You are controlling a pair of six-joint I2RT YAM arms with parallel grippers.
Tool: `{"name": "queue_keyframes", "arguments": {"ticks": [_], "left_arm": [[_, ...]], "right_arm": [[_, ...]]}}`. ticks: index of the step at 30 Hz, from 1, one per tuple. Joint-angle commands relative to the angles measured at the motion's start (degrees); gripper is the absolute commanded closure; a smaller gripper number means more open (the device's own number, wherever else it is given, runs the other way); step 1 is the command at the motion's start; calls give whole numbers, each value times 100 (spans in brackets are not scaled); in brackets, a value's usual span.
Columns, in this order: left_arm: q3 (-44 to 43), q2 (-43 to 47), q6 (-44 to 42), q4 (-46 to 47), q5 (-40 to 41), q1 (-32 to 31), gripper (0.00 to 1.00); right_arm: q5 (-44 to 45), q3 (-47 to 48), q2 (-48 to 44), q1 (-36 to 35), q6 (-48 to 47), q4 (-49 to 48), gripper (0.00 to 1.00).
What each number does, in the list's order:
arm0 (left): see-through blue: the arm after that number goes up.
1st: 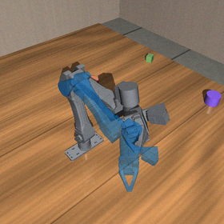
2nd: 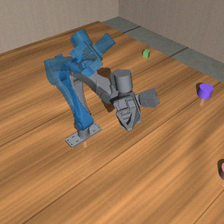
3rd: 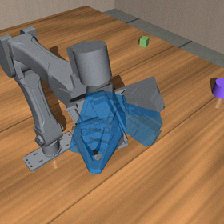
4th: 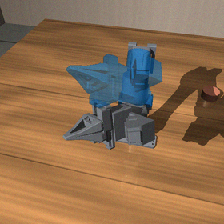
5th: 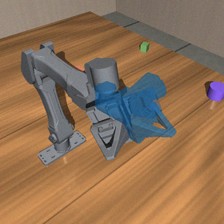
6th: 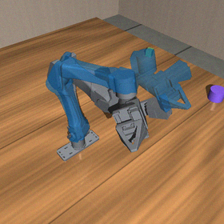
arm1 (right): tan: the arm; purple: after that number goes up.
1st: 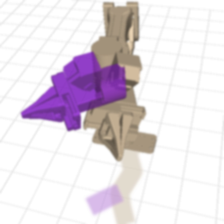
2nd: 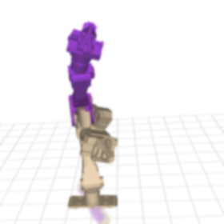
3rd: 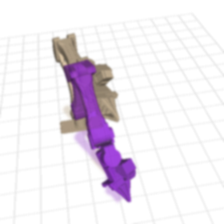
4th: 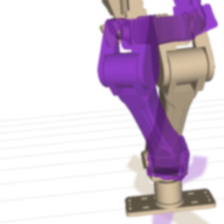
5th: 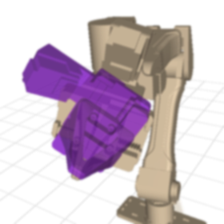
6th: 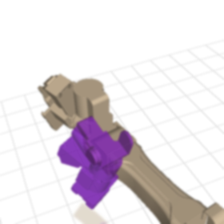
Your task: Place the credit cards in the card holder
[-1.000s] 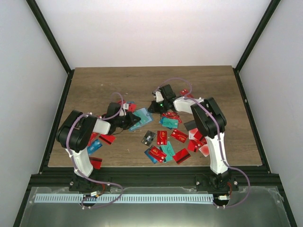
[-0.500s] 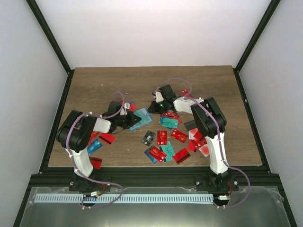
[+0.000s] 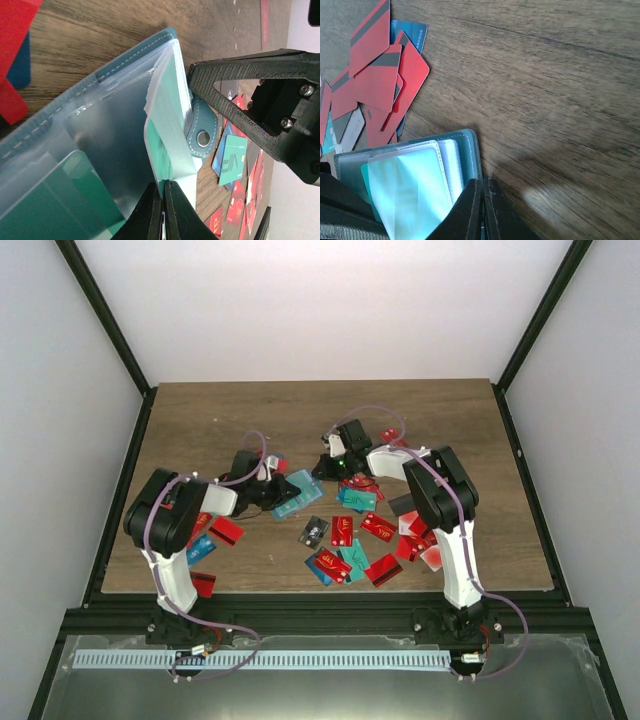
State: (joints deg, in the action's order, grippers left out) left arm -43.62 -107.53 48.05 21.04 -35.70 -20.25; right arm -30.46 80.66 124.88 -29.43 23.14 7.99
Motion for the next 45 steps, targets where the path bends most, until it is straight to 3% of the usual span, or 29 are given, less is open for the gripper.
{"name": "queue_keyframes", "arguments": {"ticks": [1, 6, 24, 27, 31, 33, 40, 45], "left_arm": [[-114, -221, -217, -345, 169, -47, 96], [-124, -290, -262, -309, 151, -48, 95], [82, 872, -614, -1621, 581, -57, 55], [88, 1138, -676, -1895, 638, -49, 44], [77, 1516, -779, -2253, 760, -52, 41], [72, 1683, -935, -2423, 881, -49, 42], [-115, 1587, -1405, -2599, 1024, -57, 72], [-272, 1421, -1683, -2626, 1080, -83, 82]], "right_arm": [[-211, -143, -77, -115, -37, 356, 95], [-231, -191, -161, -116, -38, 368, 95], [75, 219, -681, -98, -90, 787, 89], [92, 217, -825, -89, -95, 830, 87], [-26, 59, -1062, -89, -74, 787, 87], [-152, -188, -1261, -94, -15, 685, 86], [-941, -1401, -1968, -138, 506, -135, 82], [-1328, -2090, -2259, -226, 953, -746, 75]]}}
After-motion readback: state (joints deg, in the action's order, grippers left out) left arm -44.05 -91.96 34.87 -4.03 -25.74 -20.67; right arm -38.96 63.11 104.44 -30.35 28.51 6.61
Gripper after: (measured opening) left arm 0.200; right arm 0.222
